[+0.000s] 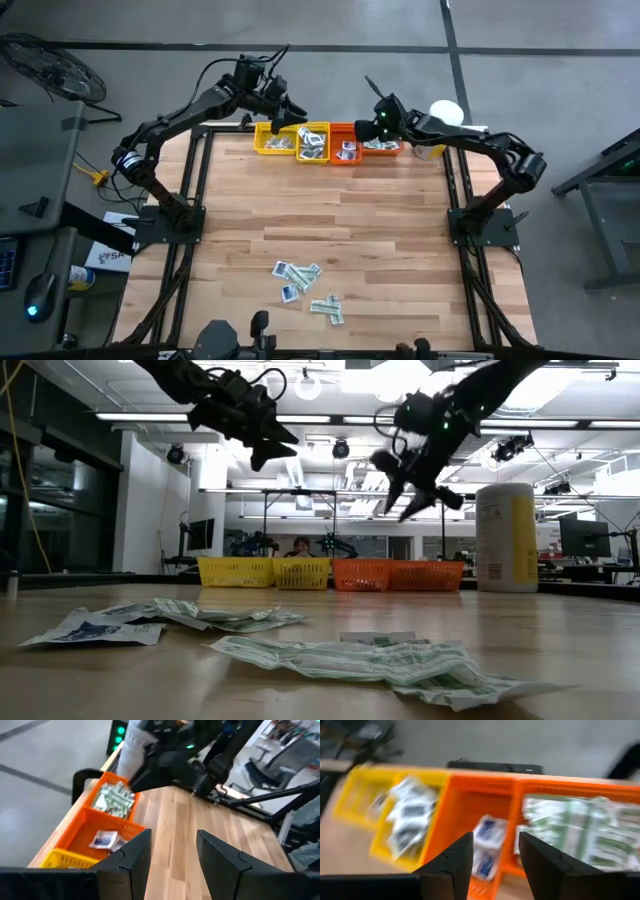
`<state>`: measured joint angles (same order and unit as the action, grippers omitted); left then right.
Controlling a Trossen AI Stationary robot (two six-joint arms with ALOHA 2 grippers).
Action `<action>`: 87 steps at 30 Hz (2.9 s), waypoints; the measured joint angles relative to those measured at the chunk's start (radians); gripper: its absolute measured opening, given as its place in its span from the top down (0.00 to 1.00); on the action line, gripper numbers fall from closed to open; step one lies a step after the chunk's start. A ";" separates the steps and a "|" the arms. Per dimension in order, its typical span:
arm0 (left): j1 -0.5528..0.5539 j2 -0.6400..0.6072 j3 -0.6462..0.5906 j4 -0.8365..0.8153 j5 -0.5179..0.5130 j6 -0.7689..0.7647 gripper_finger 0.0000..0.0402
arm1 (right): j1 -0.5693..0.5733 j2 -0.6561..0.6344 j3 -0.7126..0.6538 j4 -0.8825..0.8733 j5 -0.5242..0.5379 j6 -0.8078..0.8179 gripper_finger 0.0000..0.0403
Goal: Pick & Place First Aid Supplies
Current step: Put the gray packet into the right yellow bin
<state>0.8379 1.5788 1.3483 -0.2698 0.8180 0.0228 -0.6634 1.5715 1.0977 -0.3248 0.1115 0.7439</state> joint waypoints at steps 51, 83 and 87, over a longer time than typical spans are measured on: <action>-1.144 -0.239 -0.534 -0.232 -0.861 -0.313 0.61 | 0.783 -0.098 0.000 -0.108 -0.080 -0.274 0.66; -1.179 0.126 -0.526 -0.054 -0.805 -0.255 0.61 | 1.099 -0.097 0.000 -0.403 0.177 0.014 0.66; -1.179 0.133 -0.526 -0.053 -0.809 -0.255 0.61 | 1.137 -0.097 0.000 -0.460 0.210 0.066 0.66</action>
<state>-0.3408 1.7116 0.8227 -0.3233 0.0094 -0.2325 0.4732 1.4742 1.0981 -0.7844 0.3214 0.8097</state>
